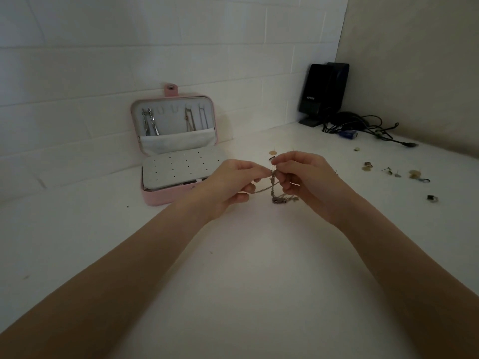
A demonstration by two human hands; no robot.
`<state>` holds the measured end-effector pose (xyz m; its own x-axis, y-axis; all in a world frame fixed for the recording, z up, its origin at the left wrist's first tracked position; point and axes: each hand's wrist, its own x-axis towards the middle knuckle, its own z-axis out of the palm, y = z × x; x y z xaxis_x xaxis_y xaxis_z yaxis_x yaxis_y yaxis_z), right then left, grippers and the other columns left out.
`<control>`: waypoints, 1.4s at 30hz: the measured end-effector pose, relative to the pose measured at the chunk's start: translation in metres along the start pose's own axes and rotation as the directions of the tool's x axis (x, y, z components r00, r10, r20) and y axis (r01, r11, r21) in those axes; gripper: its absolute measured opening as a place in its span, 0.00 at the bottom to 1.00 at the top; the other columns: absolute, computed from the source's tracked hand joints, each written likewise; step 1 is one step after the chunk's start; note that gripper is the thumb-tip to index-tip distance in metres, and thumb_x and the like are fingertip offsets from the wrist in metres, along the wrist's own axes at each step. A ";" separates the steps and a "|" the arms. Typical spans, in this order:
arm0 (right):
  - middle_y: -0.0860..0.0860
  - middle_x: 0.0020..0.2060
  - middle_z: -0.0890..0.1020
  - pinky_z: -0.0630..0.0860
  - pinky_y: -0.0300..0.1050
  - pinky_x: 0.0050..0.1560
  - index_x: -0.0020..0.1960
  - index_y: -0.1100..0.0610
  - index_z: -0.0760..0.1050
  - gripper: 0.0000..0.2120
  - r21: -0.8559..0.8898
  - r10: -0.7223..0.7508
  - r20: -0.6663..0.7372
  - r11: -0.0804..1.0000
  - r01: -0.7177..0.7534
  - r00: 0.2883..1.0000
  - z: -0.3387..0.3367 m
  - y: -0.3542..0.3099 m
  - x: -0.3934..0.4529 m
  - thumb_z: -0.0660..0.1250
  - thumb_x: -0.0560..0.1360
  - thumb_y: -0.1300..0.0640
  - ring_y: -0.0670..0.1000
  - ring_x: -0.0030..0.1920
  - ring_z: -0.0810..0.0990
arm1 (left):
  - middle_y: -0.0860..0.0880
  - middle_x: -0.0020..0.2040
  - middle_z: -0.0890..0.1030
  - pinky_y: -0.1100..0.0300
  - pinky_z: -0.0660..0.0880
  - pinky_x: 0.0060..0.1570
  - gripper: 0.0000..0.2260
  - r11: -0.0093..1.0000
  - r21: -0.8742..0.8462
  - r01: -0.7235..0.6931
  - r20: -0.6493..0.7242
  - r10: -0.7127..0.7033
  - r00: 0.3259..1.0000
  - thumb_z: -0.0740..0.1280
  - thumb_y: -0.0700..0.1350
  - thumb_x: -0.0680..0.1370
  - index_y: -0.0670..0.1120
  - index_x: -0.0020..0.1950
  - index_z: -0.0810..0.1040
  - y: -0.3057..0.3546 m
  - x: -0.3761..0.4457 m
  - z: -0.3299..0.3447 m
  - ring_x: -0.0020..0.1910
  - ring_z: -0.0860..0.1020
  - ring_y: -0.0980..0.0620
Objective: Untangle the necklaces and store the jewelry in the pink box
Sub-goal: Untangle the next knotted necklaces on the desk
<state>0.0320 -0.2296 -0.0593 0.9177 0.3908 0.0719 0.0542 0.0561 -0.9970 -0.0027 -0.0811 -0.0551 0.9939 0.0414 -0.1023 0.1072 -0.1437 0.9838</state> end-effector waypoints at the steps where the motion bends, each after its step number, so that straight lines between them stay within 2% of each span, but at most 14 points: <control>1: 0.51 0.27 0.75 0.67 0.39 0.32 0.45 0.60 0.75 0.07 -0.014 -0.001 0.009 1.000 0.001 1.000 0.001 0.000 0.000 0.60 0.76 0.67 0.47 0.28 0.69 | 0.52 0.34 0.70 0.69 0.61 0.21 0.05 1.000 -0.013 0.008 -0.011 -0.008 1.000 0.68 0.42 0.75 0.46 0.38 0.76 0.000 0.000 0.000 0.22 0.66 0.60; 6: 0.50 0.27 0.75 0.66 0.39 0.30 0.45 0.58 0.74 0.06 -0.069 0.002 0.057 0.998 0.002 0.998 0.004 0.001 -0.001 0.61 0.76 0.67 0.47 0.27 0.69 | 0.51 0.35 0.72 0.69 0.62 0.20 0.04 0.998 -0.048 0.031 0.020 -0.030 0.999 0.63 0.42 0.78 0.44 0.44 0.74 0.002 0.000 0.004 0.22 0.66 0.59; 10: 0.51 0.27 0.75 0.64 0.40 0.30 0.44 0.58 0.73 0.07 -0.130 0.033 -0.049 0.991 -0.040 0.998 0.003 0.003 0.000 0.60 0.75 0.67 0.48 0.28 0.69 | 0.52 0.34 0.71 0.69 0.59 0.21 0.07 1.000 -0.019 0.004 0.019 -0.004 1.000 0.62 0.42 0.79 0.46 0.41 0.73 0.002 0.001 0.004 0.21 0.63 0.60; 13: 0.52 0.28 0.75 0.64 0.41 0.30 0.47 0.60 0.73 0.06 -0.109 0.005 -0.120 0.994 -0.018 0.993 0.002 0.003 0.000 0.60 0.75 0.68 0.48 0.27 0.68 | 0.51 0.36 0.73 0.69 0.64 0.22 0.06 0.998 0.042 0.040 0.007 -0.040 0.999 0.61 0.43 0.80 0.45 0.43 0.73 -0.001 0.000 0.007 0.20 0.67 0.61; 17: 0.53 0.28 0.74 0.64 0.41 0.29 0.48 0.61 0.72 0.06 -0.110 -0.026 -0.122 0.994 0.013 0.992 0.004 0.002 0.000 0.60 0.75 0.69 0.49 0.27 0.68 | 0.49 0.39 0.75 0.68 0.68 0.22 0.06 0.998 -0.005 0.065 -0.014 -0.065 0.998 0.59 0.43 0.81 0.43 0.46 0.71 -0.001 0.000 0.009 0.21 0.73 0.59; 21: 0.53 0.28 0.75 0.64 0.40 0.29 0.46 0.61 0.72 0.06 -0.141 0.000 -0.118 0.990 -0.016 0.993 0.001 0.003 0.002 0.59 0.75 0.69 0.49 0.27 0.68 | 0.49 0.39 0.75 0.68 0.68 0.21 0.06 0.999 -0.013 0.035 -0.096 -0.036 0.995 0.58 0.42 0.82 0.42 0.49 0.71 -0.002 0.002 0.004 0.22 0.72 0.59; 27: 0.52 0.30 0.77 0.69 0.33 0.28 0.45 0.63 0.79 0.04 -0.332 0.061 -0.059 0.940 -0.077 0.996 -0.002 0.009 0.004 0.65 0.74 0.67 0.46 0.29 0.72 | 0.49 0.38 0.74 0.67 0.66 0.20 0.06 0.996 -0.083 -0.019 -0.181 0.004 0.983 0.57 0.41 0.81 0.44 0.45 0.69 -0.003 0.006 0.002 0.20 0.71 0.58; 30: 0.51 0.29 0.78 0.70 0.37 0.31 0.42 0.62 0.79 0.04 -0.427 0.049 -0.108 0.900 -0.090 0.993 -0.002 0.012 0.005 0.65 0.73 0.66 0.47 0.29 0.73 | 0.49 0.36 0.73 0.67 0.65 0.20 0.06 0.994 -0.092 -0.066 -0.208 0.046 0.977 0.58 0.40 0.80 0.45 0.43 0.69 -0.001 0.007 0.002 0.20 0.70 0.56; 32: 0.51 0.29 0.79 0.68 0.34 0.29 0.41 0.61 0.79 0.04 -0.454 0.018 -0.155 0.887 -0.087 0.988 -0.003 0.012 0.006 0.65 0.73 0.65 0.45 0.27 0.73 | 0.49 0.36 0.73 0.67 0.65 0.20 0.05 0.996 -0.054 -0.076 -0.187 0.064 0.980 0.61 0.40 0.79 0.45 0.43 0.71 0.000 0.006 0.002 0.21 0.70 0.56; 34: 0.50 0.28 0.79 0.66 0.31 0.25 0.40 0.60 0.78 0.05 -0.440 -0.026 -0.181 0.896 -0.057 0.983 -0.004 0.011 0.005 0.66 0.73 0.64 0.44 0.26 0.72 | 0.50 0.37 0.74 0.67 0.66 0.21 0.02 0.999 0.028 -0.044 -0.132 0.047 0.990 0.65 0.42 0.77 0.44 0.46 0.74 0.001 0.003 0.002 0.21 0.71 0.58; 37: 0.49 0.26 0.77 0.66 0.33 0.25 0.39 0.59 0.78 0.06 -0.372 -0.062 -0.161 0.928 -0.003 0.985 -0.004 0.008 0.003 0.66 0.73 0.65 0.44 0.25 0.70 | 0.50 0.38 0.76 0.68 0.66 0.22 0.05 0.988 0.150 0.023 -0.036 -0.017 0.999 0.68 0.43 0.76 0.42 0.49 0.78 -0.003 0.002 0.004 0.21 0.70 0.60; 42: 0.49 0.26 0.71 0.65 0.36 0.27 0.42 0.63 0.78 0.04 -0.227 -0.020 -0.060 0.974 0.006 0.998 -0.002 0.004 0.001 0.65 0.75 0.64 0.45 0.26 0.67 | 0.50 0.37 0.76 0.69 0.64 0.20 0.02 0.992 0.118 0.043 0.000 -0.044 0.999 0.68 0.41 0.76 0.43 0.44 0.78 -0.003 0.000 0.003 0.19 0.67 0.61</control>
<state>0.0341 -0.2312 -0.0628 0.9385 0.3334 0.0903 0.1479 -0.1517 -0.9773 -0.0028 -0.0835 -0.0589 0.9883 0.0480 -0.1450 0.1525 -0.2577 0.9541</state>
